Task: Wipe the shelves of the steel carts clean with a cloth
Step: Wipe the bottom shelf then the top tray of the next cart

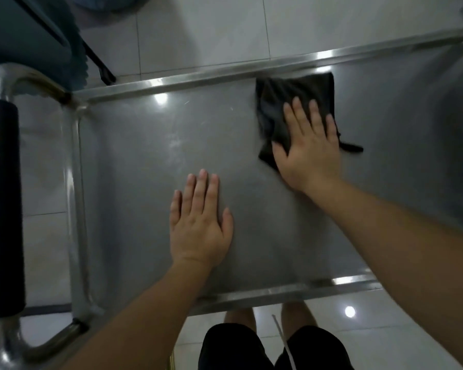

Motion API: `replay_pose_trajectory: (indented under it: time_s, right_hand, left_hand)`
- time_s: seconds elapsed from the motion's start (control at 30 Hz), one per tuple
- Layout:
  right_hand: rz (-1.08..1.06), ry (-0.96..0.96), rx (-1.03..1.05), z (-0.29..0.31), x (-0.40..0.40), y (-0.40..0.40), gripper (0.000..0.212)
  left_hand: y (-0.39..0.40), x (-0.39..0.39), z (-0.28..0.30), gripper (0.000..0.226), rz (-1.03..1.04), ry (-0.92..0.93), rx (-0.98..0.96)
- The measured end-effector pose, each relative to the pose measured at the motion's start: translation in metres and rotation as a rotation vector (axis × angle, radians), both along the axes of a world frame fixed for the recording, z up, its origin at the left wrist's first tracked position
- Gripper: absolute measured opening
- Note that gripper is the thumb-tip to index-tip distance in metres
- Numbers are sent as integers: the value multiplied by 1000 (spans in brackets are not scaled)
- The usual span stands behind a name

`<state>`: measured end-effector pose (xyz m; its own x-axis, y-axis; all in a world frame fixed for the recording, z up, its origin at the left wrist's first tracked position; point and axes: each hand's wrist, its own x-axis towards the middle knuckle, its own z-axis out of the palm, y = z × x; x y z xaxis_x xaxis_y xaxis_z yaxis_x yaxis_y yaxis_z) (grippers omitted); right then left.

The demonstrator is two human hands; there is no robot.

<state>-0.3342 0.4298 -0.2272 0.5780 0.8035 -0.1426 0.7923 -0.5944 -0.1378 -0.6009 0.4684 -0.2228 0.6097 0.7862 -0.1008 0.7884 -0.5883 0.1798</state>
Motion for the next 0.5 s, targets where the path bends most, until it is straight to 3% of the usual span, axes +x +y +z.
replay_pose_trajectory:
  time_s: [0.13,0.23,0.33,0.5]
  right_hand:
    - [-76,36,0,1,24,77,80]
    - [-74,43,-7,-2,27,88,79]
    - [-11,47,-5,-1,10,55,76]
    - [94,3,12,0,-80,-66,80]
  left_hand:
    - [-1,0,-3,72,-1,-42,19]
    - [1,0,-5,73,9,-45,14]
    - [0,-2,-6,74,1,-20,-5]
    - [1,-3,-4,73,-7,-12,-44]
